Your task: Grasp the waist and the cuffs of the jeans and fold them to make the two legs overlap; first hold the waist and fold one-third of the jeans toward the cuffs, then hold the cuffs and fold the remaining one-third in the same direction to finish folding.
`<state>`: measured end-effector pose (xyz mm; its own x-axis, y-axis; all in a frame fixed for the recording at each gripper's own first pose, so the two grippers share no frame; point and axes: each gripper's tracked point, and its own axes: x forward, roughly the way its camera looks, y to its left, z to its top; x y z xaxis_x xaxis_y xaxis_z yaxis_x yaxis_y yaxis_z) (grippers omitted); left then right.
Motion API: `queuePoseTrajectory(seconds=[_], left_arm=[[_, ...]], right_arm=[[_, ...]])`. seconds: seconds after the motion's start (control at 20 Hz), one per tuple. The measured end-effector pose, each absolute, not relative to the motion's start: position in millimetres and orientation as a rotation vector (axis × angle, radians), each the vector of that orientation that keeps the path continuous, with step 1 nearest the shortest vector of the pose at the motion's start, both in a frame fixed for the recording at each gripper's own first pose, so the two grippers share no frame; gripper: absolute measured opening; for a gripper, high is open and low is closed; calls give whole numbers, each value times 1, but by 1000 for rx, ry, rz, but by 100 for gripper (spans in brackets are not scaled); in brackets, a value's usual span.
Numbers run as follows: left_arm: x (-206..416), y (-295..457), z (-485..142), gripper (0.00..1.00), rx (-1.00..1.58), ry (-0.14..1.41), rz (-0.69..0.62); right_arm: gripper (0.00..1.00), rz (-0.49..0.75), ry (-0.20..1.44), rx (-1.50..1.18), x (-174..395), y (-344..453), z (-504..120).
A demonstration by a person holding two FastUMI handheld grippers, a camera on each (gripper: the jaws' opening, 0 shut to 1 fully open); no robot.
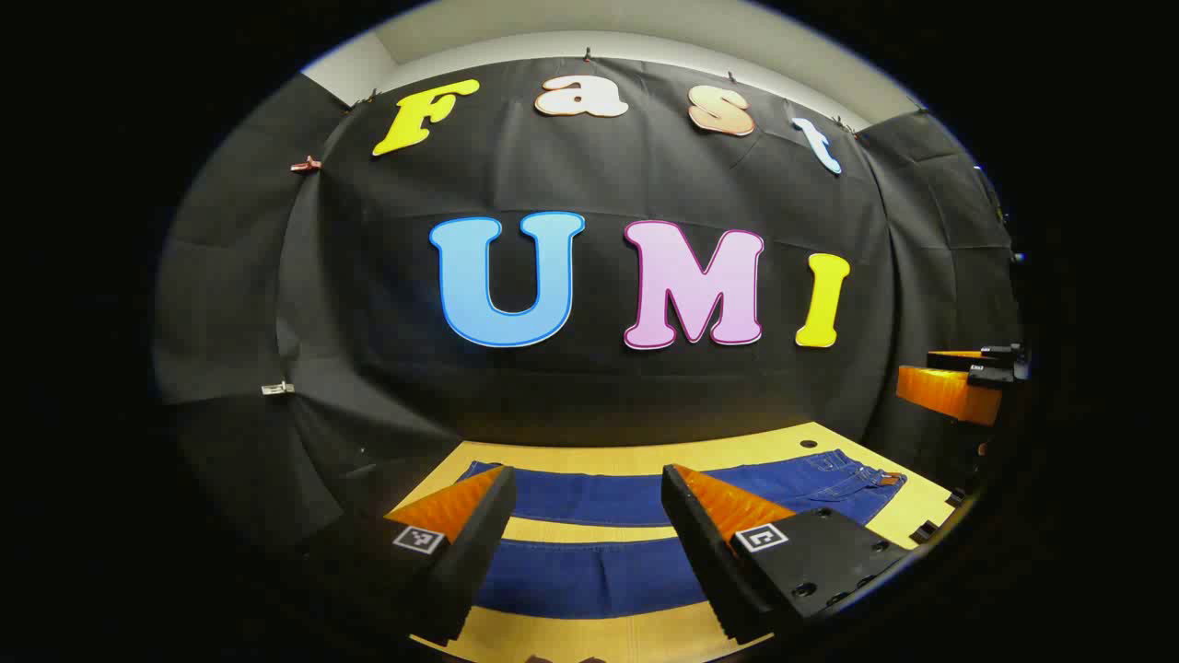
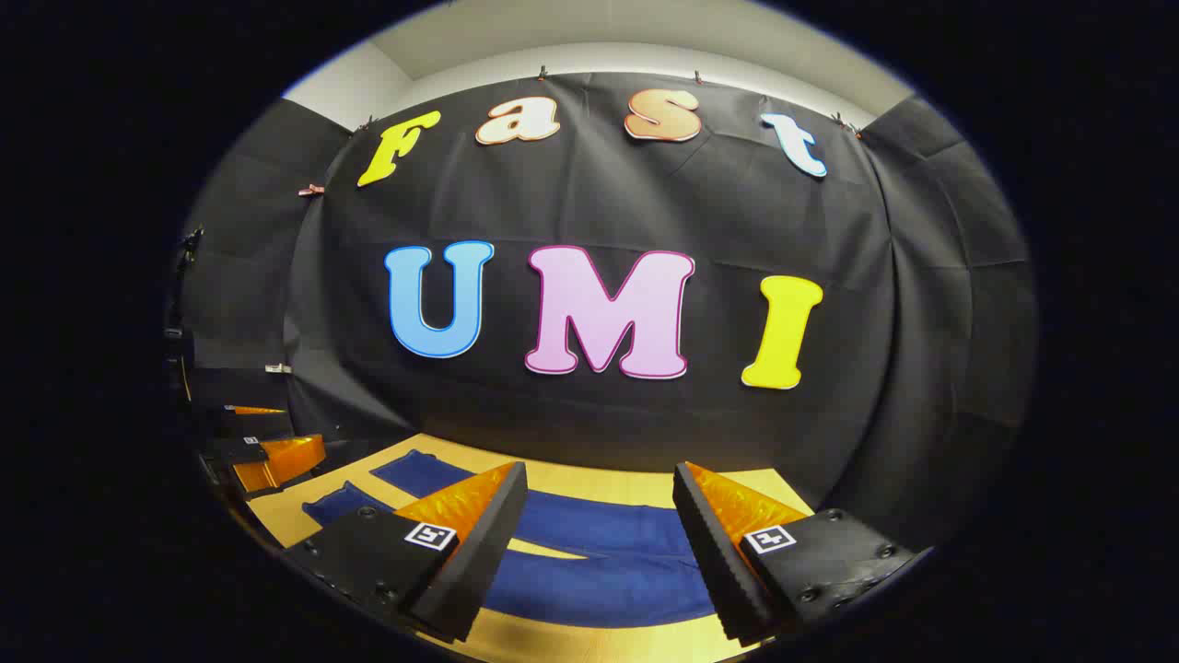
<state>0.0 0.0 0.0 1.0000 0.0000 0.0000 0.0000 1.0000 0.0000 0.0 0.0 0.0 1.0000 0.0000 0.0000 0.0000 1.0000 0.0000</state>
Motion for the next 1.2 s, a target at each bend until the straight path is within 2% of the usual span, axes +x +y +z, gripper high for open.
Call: queuePoseTrajectory(seconds=[0.85, 1.0, 1.2], left_arm=[[10, 17, -16, 99, 50, 5, -43], [15, 42, -30, 98, 167, 27, -49], [22, 108, -54, 98, 493, 31, -4]], right_arm=[[97, -6, -4, 24, -4, 17, -1], [97, -18, -2, 9, -6, 14, -1], [97, -58, 12, -15, -10, 2, -5]])
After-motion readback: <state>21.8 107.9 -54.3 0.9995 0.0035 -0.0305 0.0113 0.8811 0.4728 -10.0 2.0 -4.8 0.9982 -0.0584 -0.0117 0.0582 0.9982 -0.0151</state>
